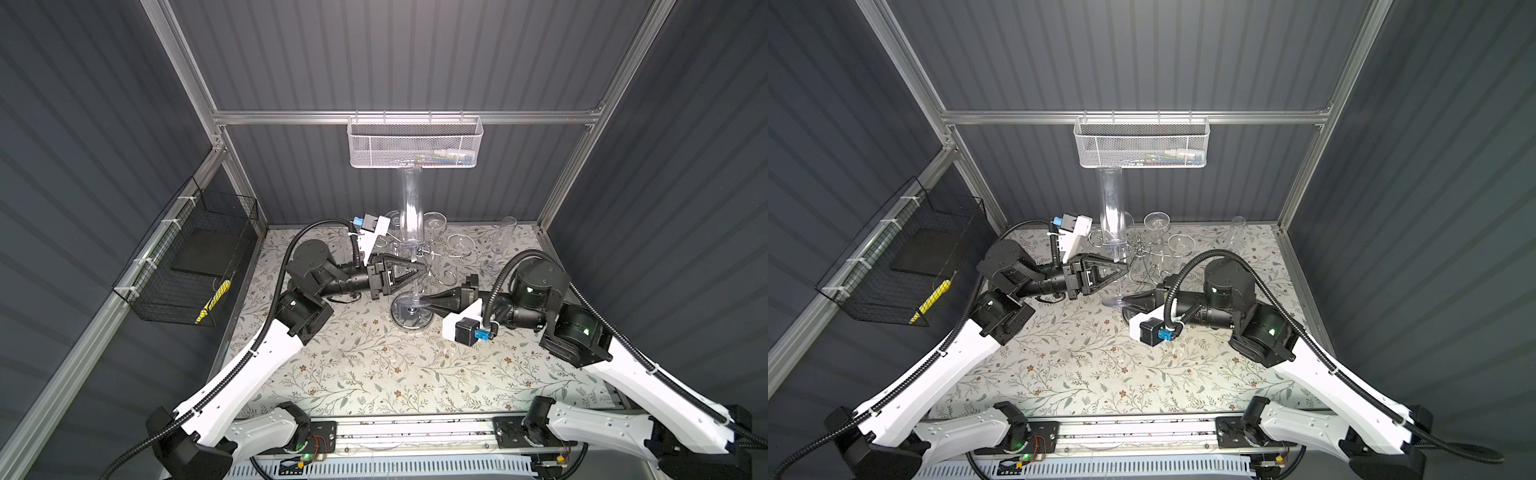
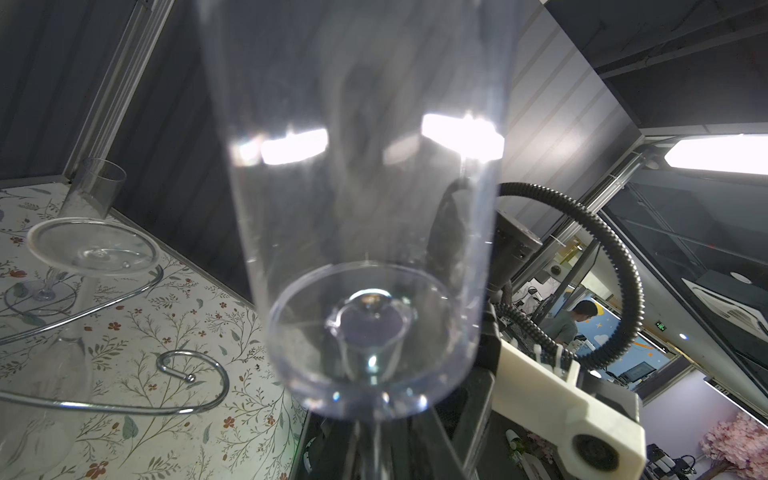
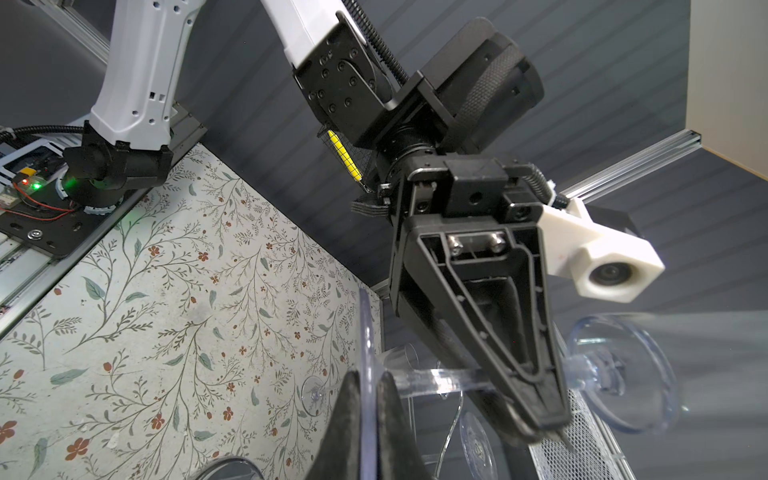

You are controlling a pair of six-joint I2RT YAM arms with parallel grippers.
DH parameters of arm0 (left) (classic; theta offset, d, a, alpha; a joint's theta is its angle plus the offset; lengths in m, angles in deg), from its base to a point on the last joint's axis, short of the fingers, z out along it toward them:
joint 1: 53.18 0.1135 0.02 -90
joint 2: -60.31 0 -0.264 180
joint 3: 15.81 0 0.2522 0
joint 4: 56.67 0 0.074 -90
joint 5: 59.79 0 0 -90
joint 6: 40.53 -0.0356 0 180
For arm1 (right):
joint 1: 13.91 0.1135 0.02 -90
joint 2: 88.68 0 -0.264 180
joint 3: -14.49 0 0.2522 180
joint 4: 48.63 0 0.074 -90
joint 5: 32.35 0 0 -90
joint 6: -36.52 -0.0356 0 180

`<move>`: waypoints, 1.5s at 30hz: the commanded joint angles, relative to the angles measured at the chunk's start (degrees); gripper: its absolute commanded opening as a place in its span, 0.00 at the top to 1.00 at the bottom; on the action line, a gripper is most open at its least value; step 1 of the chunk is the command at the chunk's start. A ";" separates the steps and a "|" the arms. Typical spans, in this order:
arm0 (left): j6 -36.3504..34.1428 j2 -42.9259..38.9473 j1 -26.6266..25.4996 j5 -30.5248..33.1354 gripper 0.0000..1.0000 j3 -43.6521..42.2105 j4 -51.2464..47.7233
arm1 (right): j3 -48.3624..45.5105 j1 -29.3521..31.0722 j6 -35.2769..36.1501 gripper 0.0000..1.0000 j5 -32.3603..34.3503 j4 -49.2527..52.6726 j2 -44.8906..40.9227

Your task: Take the wine glass off the wine glass rack

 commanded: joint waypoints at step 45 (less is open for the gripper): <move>-40.23 -8.85 -0.39 27.88 1.00 5.84 -27.92 | 3.31 1.91 -58.83 0.01 29.41 -32.21 -2.07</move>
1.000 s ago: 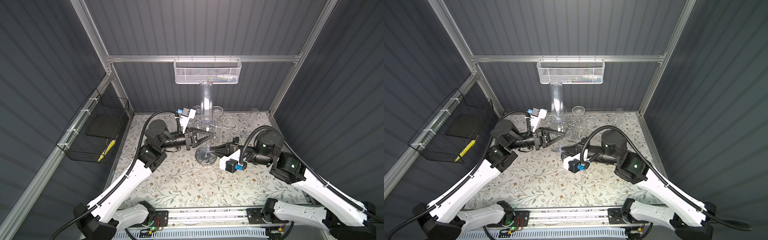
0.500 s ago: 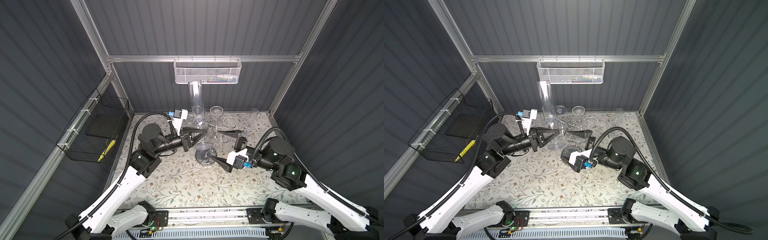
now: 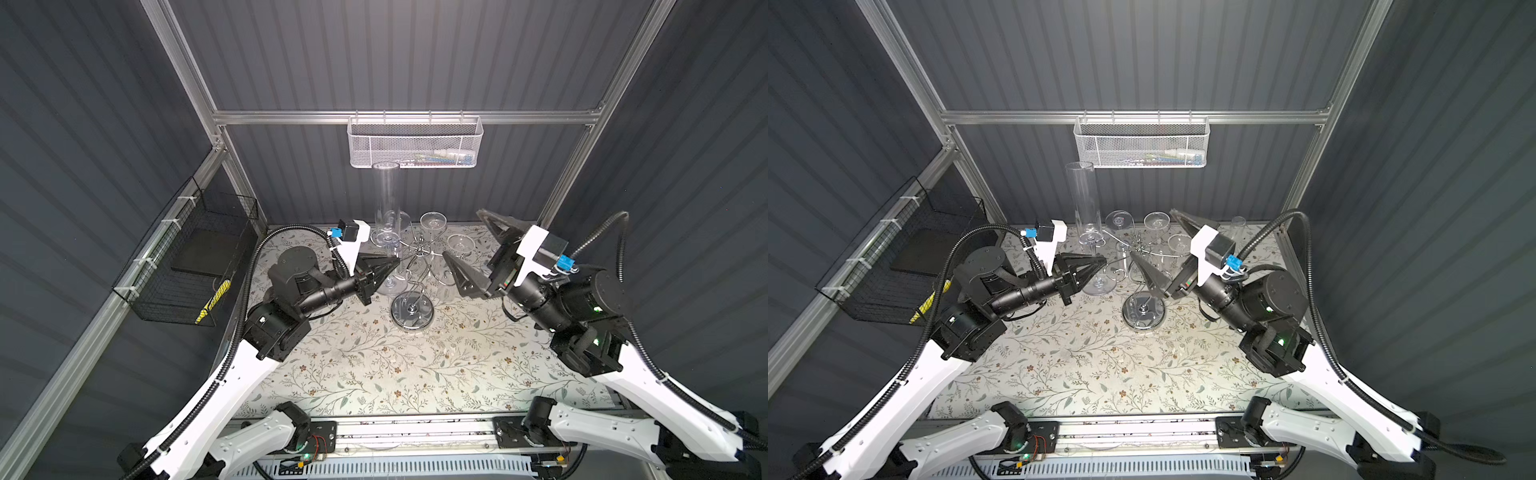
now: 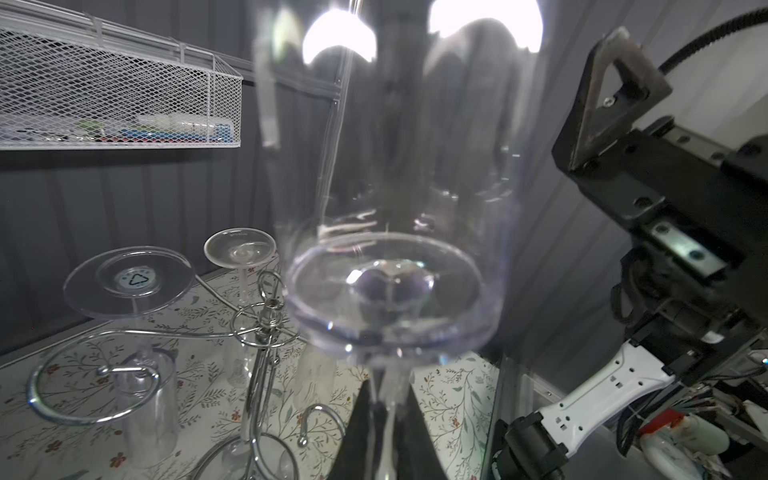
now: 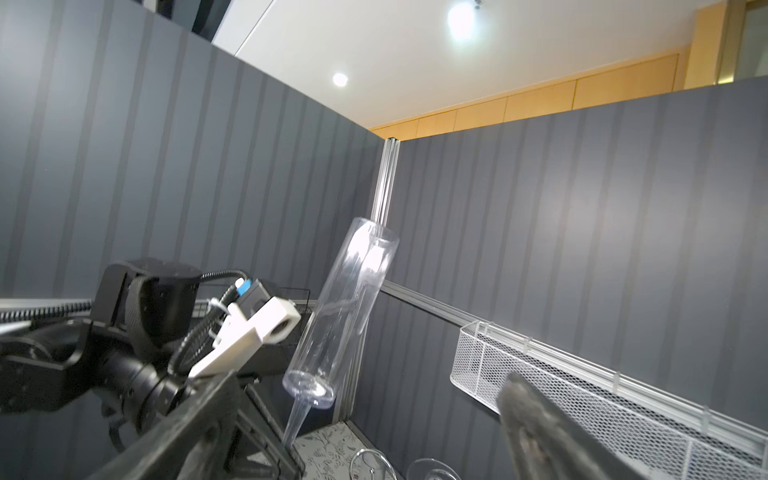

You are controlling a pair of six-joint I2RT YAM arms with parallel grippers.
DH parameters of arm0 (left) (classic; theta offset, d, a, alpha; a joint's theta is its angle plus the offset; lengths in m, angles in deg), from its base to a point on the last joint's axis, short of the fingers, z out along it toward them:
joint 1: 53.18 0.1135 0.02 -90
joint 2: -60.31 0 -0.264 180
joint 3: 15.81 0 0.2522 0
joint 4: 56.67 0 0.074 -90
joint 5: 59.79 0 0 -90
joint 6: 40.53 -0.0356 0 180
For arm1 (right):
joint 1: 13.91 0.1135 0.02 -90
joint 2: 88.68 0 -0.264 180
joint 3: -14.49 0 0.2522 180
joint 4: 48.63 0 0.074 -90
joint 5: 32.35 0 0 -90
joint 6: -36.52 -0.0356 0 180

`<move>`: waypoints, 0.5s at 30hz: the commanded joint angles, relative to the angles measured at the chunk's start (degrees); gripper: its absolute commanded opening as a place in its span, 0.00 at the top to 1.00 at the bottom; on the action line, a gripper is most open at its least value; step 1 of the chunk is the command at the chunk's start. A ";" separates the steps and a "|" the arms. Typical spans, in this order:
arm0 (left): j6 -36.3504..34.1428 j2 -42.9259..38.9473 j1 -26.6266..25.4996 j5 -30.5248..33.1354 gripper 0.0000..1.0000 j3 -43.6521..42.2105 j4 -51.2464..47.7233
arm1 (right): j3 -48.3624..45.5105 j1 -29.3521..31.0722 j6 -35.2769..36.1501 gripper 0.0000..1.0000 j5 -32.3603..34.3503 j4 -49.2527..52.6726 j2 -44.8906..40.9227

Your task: Take the wine glass off the wine glass rack

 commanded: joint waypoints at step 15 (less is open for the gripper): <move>-18.53 -1.58 -0.39 9.35 1.00 2.24 -3.21 | 18.43 0.21 -18.12 0.01 -5.83 13.30 14.54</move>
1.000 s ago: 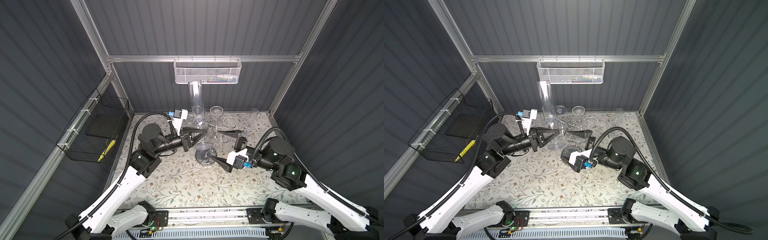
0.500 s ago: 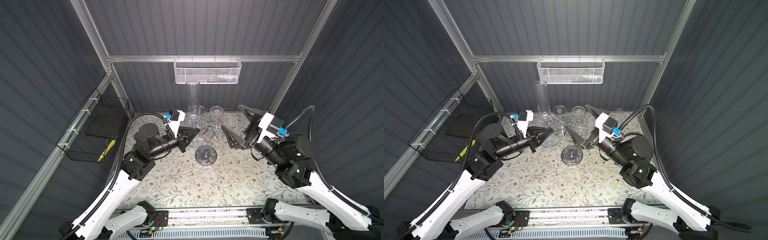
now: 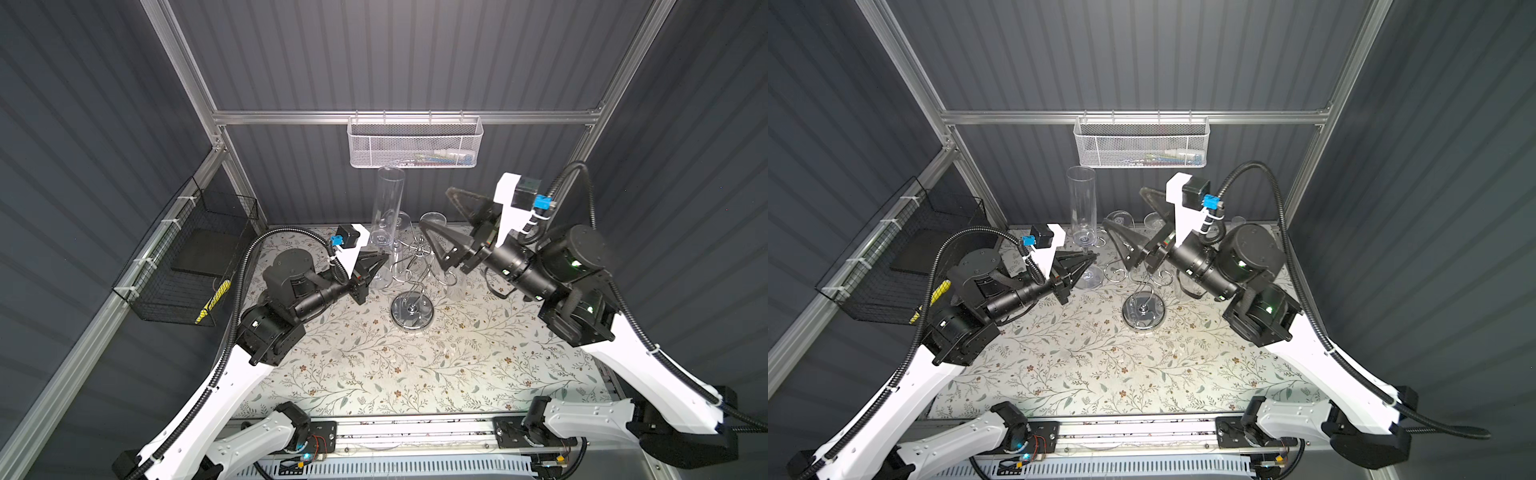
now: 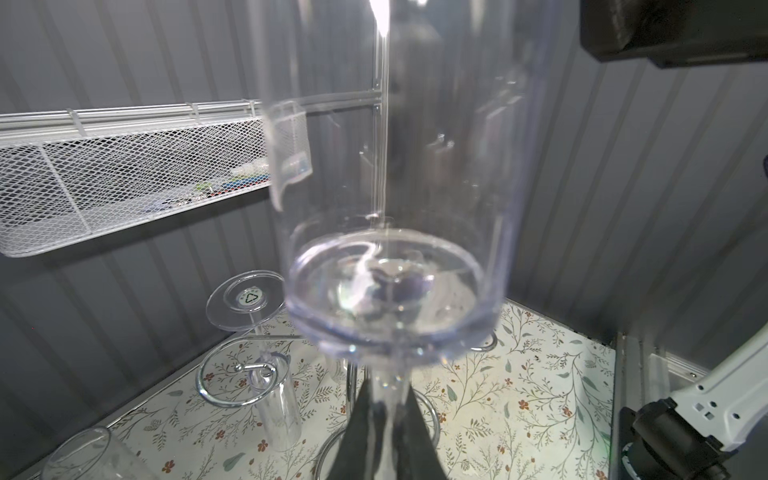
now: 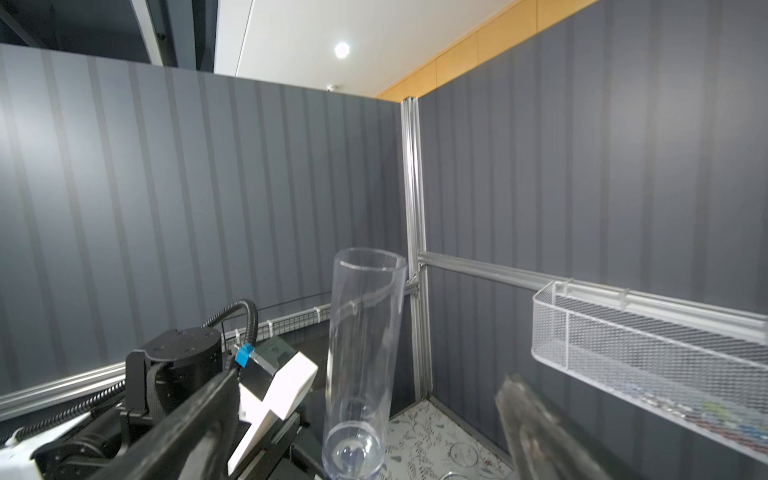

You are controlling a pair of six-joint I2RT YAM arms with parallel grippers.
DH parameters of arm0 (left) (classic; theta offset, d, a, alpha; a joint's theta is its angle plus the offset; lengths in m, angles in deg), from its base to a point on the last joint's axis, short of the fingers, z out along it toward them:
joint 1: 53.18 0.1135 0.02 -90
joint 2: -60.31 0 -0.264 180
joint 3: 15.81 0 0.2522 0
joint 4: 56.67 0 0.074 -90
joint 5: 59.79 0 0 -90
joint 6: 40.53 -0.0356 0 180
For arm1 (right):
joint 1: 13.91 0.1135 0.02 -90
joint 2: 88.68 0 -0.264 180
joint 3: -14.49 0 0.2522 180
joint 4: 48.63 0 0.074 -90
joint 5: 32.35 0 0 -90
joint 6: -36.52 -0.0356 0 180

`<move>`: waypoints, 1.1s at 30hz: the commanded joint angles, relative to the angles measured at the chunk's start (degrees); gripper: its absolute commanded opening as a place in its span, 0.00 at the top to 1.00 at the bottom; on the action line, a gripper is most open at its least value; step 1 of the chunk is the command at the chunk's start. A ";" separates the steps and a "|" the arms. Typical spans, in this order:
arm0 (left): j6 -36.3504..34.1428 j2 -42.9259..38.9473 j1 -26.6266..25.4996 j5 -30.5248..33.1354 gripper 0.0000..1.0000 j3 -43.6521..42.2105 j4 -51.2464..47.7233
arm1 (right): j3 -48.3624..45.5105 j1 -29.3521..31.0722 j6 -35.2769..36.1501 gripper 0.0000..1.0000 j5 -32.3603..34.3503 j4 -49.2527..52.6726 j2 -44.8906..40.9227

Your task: Take the wine glass off the wine glass rack

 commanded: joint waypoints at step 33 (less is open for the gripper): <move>-4.63 0.53 -0.39 -4.48 1.00 1.86 -3.16 | 11.96 0.21 -7.40 0.13 -5.44 9.33 10.64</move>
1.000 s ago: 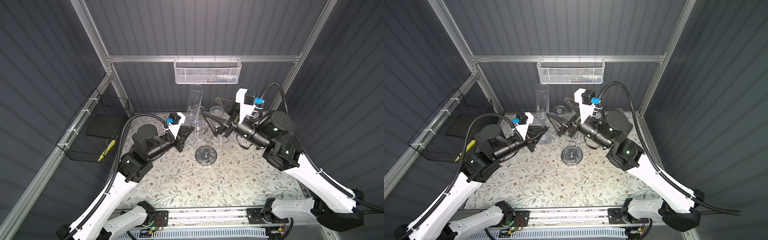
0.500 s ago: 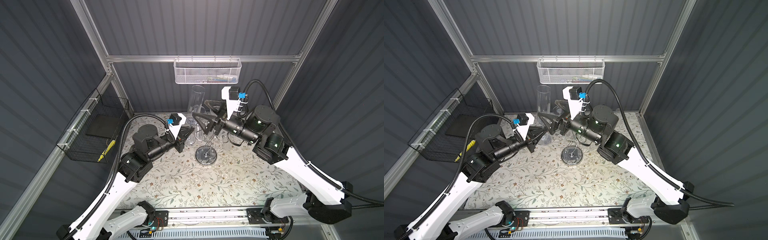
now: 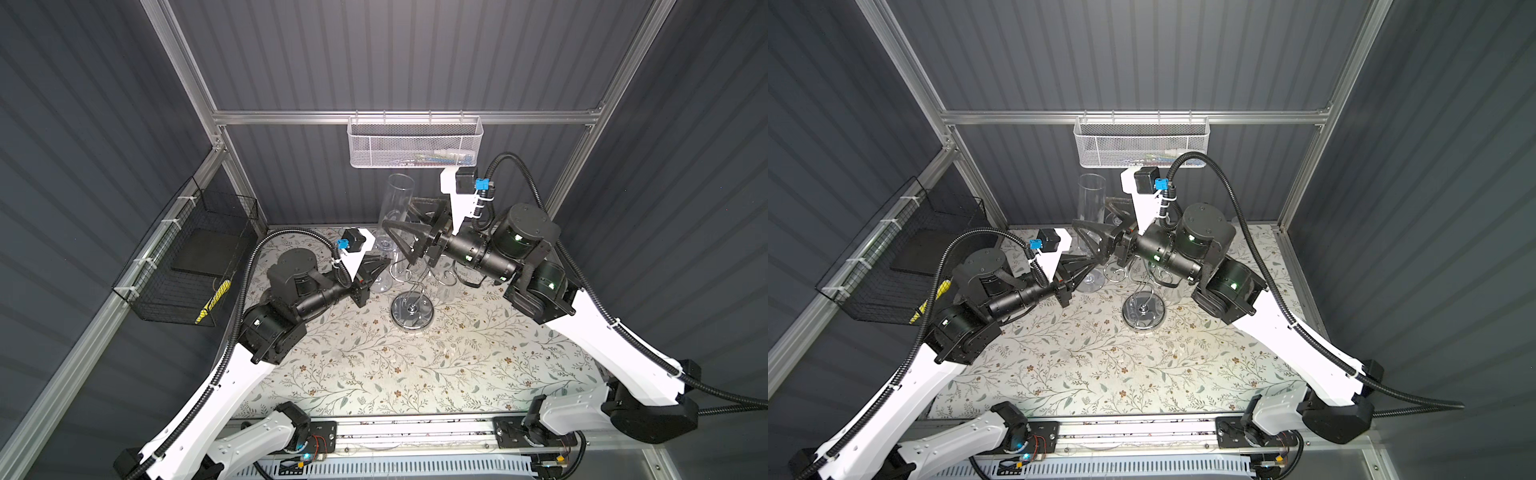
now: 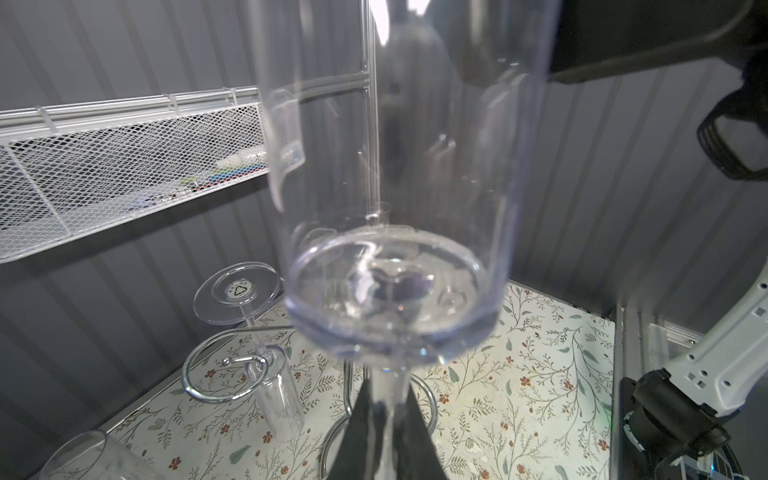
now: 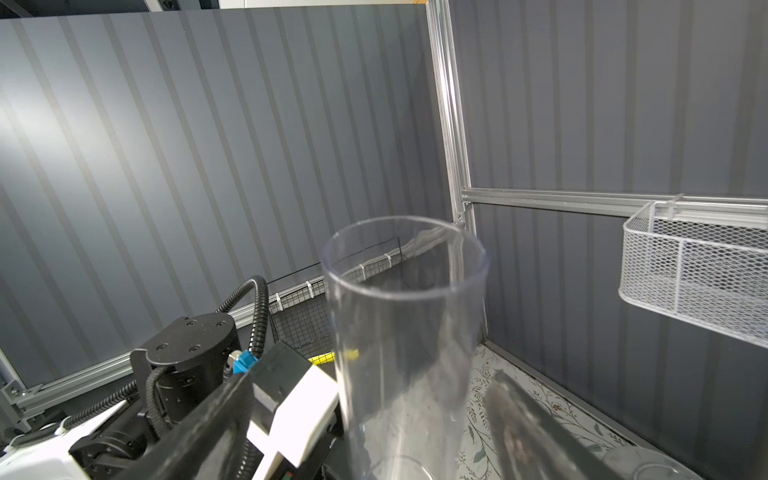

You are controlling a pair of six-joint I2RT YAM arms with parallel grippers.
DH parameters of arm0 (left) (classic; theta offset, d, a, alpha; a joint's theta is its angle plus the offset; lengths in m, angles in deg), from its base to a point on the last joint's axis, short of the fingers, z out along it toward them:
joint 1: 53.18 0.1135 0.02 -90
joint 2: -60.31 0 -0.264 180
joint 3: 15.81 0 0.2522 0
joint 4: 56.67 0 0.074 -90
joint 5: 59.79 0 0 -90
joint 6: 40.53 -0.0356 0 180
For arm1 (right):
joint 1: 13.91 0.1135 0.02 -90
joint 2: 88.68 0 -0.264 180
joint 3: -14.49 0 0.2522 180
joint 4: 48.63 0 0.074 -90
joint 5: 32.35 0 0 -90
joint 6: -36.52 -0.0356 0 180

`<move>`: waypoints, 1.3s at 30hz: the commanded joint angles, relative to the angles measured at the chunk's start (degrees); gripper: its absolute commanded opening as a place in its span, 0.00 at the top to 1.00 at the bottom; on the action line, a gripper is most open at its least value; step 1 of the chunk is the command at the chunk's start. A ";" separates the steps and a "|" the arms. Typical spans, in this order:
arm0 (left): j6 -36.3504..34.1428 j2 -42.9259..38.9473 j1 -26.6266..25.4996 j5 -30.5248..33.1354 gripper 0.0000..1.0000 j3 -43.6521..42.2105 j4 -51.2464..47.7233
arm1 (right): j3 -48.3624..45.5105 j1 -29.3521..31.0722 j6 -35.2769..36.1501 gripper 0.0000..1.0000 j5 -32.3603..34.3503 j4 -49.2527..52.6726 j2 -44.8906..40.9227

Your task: Take the wine glass off the wine glass rack

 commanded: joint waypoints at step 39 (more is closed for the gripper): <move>-5.71 1.10 -0.39 -3.72 1.00 2.74 -4.74 | -0.60 -1.02 -0.13 0.54 3.94 3.50 0.51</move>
